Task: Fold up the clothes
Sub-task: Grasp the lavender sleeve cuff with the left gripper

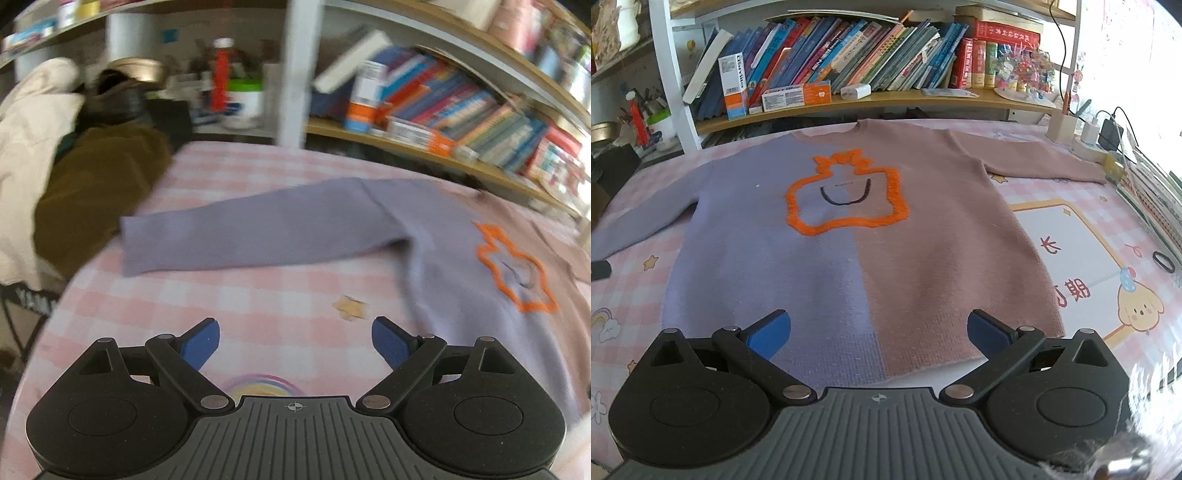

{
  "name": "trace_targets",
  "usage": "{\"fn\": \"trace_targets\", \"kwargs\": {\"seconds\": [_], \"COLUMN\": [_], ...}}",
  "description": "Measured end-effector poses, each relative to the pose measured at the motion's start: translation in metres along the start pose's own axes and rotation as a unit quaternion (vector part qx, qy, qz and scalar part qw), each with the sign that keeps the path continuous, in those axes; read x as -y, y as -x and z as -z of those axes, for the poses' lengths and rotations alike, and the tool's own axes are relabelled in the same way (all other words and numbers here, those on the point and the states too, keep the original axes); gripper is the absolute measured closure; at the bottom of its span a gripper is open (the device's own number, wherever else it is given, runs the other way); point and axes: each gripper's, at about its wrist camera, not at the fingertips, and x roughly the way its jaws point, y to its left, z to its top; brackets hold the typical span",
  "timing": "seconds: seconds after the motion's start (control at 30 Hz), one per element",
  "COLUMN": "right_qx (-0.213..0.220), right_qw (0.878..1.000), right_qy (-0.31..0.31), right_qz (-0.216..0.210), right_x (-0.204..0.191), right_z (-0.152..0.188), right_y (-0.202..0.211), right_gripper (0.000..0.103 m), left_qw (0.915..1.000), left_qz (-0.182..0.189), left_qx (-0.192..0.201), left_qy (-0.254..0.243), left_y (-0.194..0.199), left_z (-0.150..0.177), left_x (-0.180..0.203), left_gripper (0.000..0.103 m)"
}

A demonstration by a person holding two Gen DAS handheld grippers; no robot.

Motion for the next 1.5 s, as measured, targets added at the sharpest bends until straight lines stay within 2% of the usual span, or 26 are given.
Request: {"fn": "trace_targets", "kwargs": {"seconds": [0.23,0.47,0.63,0.77,0.93,1.07,1.2,1.3,1.4,1.43,1.47,1.5], "right_qx": [0.001,-0.007,-0.011,-0.013,-0.016,-0.019,-0.022,-0.023,-0.024,-0.024,-0.025,-0.025], "right_qw": [1.000,1.000,1.000,0.999,0.999,0.998,0.998,0.998,0.998,0.998,0.998,0.998], "right_qy": [0.010,0.009,0.017,0.013,-0.001,-0.009,-0.014,-0.012,-0.009,-0.009,-0.010,-0.011], "right_qz": [0.004,0.013,0.017,0.030,0.049,0.059,0.062,0.061,0.059,0.059,0.060,0.060], "right_x": [-0.008,-0.010,-0.012,-0.008,0.002,0.008,0.009,0.008,0.007,0.007,0.008,0.008], "right_z": [-0.001,-0.002,-0.002,0.000,0.004,0.006,0.007,0.007,0.007,0.006,0.006,0.006], "right_y": [0.000,-0.002,-0.001,0.002,0.007,0.008,0.007,0.006,0.005,0.005,0.005,0.005], "right_gripper": [0.000,0.000,0.000,0.000,0.000,0.000,0.000,0.000,0.000,0.000,0.000,0.000], "left_qw": [0.9970,0.9890,0.9798,0.9715,0.9663,0.9611,0.9594,0.9572,0.9522,0.9506,0.9489,0.9471], "left_qz": [-0.054,-0.094,-0.066,-0.053,-0.034,0.004,0.051,0.068,0.063,0.055,0.048,0.040], "left_qx": [0.007,0.023,0.041,0.049,0.057,0.059,0.044,0.041,0.042,0.043,0.044,0.045], "left_qy": [0.054,0.112,0.184,0.226,0.249,0.270,0.274,0.278,0.296,0.303,0.309,0.315], "left_y": [-0.014,-0.024,-0.034,-0.045,-0.059,-0.068,-0.073,-0.076,-0.078,-0.078,-0.079,-0.079], "left_z": [-0.007,-0.010,-0.014,-0.019,-0.028,-0.032,-0.032,-0.031,-0.032,-0.032,-0.033,-0.033], "left_x": [-0.046,-0.090,-0.117,-0.125,-0.126,-0.117,-0.097,-0.090,-0.097,-0.101,-0.105,-0.109], "left_gripper": [0.011,0.011,0.015,0.030,0.033,0.033,0.034,0.034,0.056,0.070,0.075,0.075]}}
